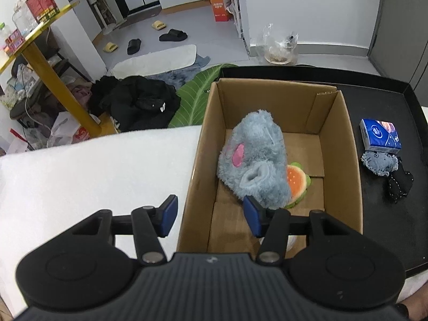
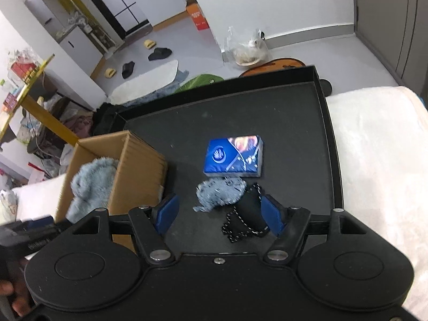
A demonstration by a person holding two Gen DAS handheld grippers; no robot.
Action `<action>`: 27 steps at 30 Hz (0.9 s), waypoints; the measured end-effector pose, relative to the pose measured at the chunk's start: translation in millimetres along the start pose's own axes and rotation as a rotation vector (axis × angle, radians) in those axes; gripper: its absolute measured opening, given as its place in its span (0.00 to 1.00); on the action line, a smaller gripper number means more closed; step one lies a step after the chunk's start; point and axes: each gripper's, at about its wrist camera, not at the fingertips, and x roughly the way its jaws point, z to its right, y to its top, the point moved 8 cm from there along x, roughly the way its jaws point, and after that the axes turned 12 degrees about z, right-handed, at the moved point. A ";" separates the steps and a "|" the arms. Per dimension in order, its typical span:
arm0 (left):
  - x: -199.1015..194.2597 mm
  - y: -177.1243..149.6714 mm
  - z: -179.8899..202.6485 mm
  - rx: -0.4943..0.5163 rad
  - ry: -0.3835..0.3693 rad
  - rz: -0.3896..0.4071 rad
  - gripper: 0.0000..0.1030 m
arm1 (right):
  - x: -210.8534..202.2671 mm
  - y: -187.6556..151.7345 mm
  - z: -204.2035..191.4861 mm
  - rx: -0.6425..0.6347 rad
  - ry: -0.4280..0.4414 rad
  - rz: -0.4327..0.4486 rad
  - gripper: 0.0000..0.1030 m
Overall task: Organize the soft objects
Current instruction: 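Move the right gripper to the black beaded cord and grasp it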
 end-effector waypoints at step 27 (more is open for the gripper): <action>1.0 -3.6 7.5 0.063 0.101 -0.052 0.53 | 42.8 -35.9 25.0 -0.182 -0.097 -0.080 0.27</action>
